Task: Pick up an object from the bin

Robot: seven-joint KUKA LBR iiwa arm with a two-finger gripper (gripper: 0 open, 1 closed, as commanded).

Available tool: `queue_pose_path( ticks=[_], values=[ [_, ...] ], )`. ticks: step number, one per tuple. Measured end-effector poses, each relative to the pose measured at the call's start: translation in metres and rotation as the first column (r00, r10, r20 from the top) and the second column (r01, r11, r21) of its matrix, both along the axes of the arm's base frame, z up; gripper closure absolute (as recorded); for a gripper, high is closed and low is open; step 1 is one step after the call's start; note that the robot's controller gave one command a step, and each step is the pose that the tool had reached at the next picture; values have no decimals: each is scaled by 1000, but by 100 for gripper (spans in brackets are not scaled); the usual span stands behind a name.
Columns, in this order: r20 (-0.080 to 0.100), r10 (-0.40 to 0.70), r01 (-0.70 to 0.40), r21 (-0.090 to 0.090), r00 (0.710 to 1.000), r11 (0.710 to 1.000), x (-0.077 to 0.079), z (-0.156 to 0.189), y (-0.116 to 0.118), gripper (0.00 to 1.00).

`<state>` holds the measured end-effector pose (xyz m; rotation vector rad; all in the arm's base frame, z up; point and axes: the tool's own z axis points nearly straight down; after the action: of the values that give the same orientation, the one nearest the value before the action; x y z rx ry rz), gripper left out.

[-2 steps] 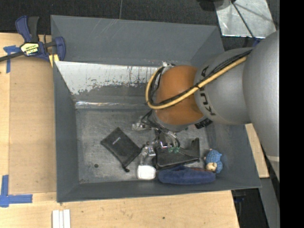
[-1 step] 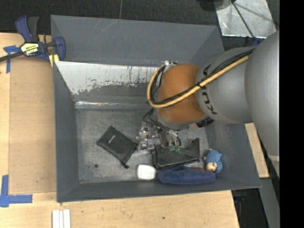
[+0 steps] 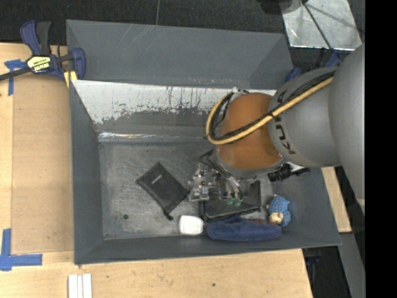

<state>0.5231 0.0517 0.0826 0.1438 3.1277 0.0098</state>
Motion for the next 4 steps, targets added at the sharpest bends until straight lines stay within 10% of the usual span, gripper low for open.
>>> queue_pose_path(
  ticks=[1, 2, 3, 4],
  values=[
    [-6, -1, 1, -4, 1000, 1000, -2, -3, -2, 0],
    [-3, -165, 165, -8, 986, 986, 16, -7, 34, 0],
    [22, -166, 166, 1, 986, 986, 22, -4, 35, 100],
    [-1, -157, 157, -1, 988, 988, 15, 107, 87, 100]
  ],
)
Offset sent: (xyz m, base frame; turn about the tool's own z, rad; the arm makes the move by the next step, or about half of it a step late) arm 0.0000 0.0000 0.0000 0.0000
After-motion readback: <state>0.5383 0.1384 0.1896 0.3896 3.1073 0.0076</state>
